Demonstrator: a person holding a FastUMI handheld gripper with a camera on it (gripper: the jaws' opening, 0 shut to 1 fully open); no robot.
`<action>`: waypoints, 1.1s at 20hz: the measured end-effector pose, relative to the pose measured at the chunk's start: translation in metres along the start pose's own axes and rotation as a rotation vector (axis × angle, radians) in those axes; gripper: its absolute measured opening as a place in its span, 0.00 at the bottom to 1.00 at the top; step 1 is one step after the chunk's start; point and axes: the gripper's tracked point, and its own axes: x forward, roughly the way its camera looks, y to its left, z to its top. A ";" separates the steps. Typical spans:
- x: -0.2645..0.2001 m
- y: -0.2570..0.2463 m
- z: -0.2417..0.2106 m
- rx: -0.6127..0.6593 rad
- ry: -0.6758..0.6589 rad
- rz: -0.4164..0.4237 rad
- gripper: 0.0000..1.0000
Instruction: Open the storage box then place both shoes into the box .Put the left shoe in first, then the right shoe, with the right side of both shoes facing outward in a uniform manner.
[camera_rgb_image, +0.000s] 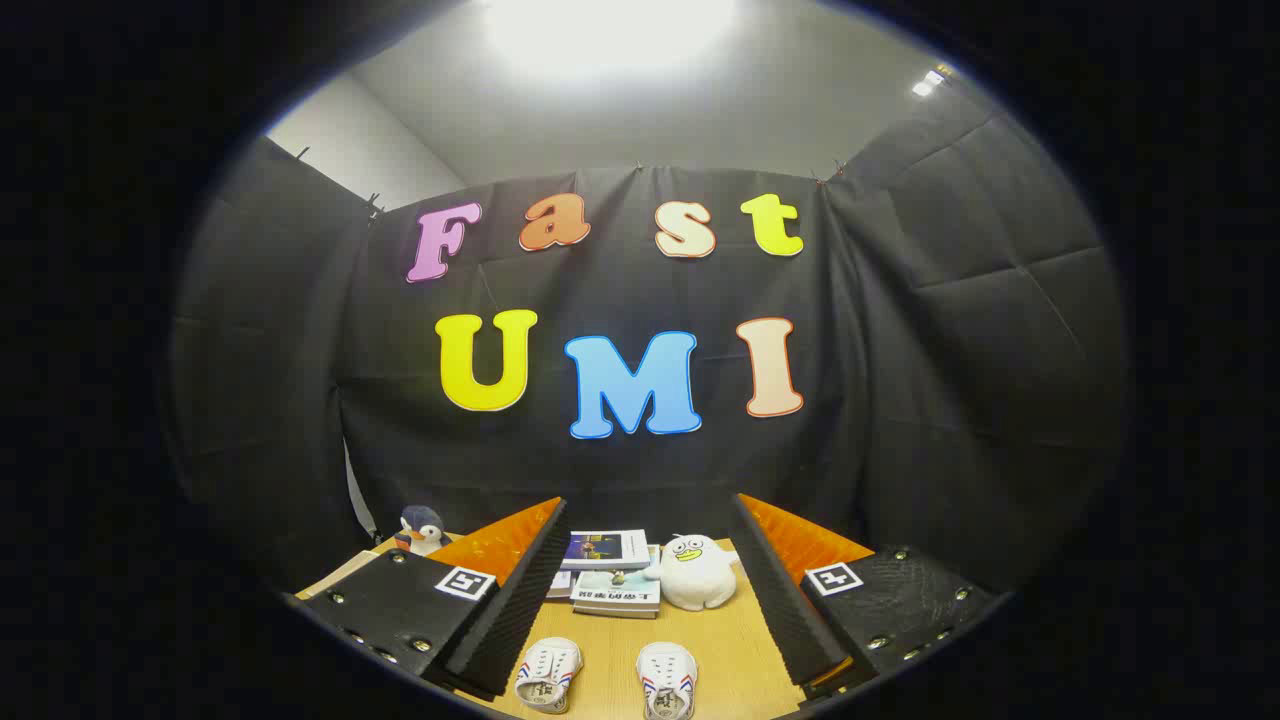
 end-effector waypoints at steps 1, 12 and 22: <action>-0.003 0.005 -0.001 0.001 -0.002 0.000 0.97; -0.011 0.035 0.002 -0.018 -0.022 0.011 0.97; 0.009 0.042 -0.008 0.002 0.004 0.047 0.97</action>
